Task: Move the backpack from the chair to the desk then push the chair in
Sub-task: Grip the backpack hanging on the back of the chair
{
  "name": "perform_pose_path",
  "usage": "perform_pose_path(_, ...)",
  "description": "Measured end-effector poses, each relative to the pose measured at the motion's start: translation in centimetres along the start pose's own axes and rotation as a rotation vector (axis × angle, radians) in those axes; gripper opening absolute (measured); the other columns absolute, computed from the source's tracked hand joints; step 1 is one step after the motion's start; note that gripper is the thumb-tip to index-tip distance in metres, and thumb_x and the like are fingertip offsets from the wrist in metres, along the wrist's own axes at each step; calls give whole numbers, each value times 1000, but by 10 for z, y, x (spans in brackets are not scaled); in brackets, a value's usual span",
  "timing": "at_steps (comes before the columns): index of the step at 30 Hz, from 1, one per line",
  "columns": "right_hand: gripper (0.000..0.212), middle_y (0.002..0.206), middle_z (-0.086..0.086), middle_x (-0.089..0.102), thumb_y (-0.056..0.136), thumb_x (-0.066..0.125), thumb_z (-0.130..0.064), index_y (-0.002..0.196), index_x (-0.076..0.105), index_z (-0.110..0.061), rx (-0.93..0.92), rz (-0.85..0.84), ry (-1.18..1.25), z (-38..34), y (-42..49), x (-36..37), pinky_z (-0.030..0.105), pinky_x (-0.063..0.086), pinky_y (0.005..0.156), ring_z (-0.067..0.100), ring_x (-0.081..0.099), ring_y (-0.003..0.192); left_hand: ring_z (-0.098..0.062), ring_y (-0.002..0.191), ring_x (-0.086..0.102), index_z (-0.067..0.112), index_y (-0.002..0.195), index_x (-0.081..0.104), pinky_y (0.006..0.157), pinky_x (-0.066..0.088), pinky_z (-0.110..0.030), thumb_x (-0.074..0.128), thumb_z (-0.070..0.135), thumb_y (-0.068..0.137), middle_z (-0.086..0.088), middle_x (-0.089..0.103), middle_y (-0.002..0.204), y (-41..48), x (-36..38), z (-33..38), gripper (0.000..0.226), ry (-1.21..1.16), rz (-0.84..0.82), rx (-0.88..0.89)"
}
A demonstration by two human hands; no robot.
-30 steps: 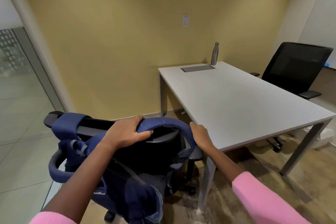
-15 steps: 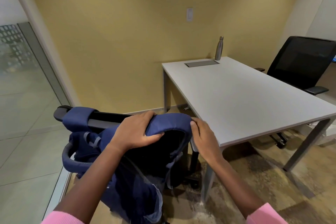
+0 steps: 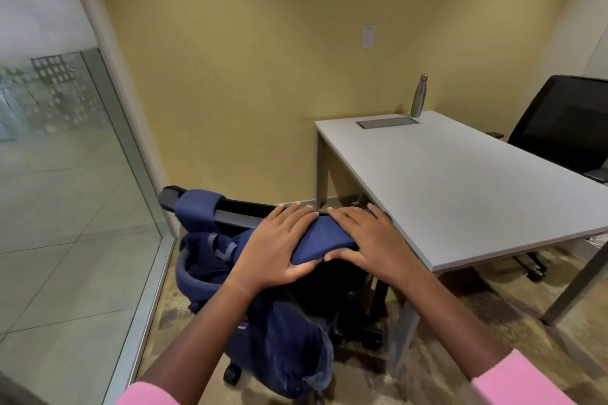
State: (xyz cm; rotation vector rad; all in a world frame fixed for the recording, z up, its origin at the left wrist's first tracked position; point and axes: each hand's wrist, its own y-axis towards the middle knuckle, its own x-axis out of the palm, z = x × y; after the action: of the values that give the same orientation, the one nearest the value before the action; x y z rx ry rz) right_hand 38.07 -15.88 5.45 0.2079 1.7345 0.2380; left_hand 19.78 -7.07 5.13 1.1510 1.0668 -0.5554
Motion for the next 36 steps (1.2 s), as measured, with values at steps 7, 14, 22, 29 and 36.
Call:
perform_pose_path(7,61,138,-3,50,81,49,-55,135,41,-26,132,52,26,-15,1,2,37,17,112,16,42,129,-20,146,6,12,146,11,117,1,-34,41,54,87,-5,14,155,-78,-12,-69,78,82,-89,-27)
perform_pose_path(14,58,135,1,52,79,37,-44,134,42,-27,244,58,9,-32,0,3,36,20,109,21,45,125,-19,144,14,11,145,20,115,8,-36,46,68,78,-8,25,153,-116,-19,-108,92,218,-228,139)
perform_pose_path(22,54,134,7,54,80,42,-29,134,46,-24,399,212,7,-81,-20,8,40,35,101,27,47,122,-25,120,56,25,124,59,93,50,-39,83,40,46,-11,57,133,-118,-18,-122,83,342,-188,318)
perform_pose_path(29,51,153,5,25,93,48,-27,141,31,-24,553,132,-44,-120,-58,64,35,28,112,21,27,140,-34,131,44,25,119,62,107,30,-53,73,29,60,-12,48,141,-115,-22,-125,61,227,-263,351)
perform_pose_path(36,93,158,-8,4,75,47,-68,146,2,-27,454,-108,266,-170,-26,128,32,6,118,2,-5,141,-31,146,-4,18,136,44,116,-11,-46,45,16,82,-5,16,158,-109,-10,-123,54,26,-370,293)
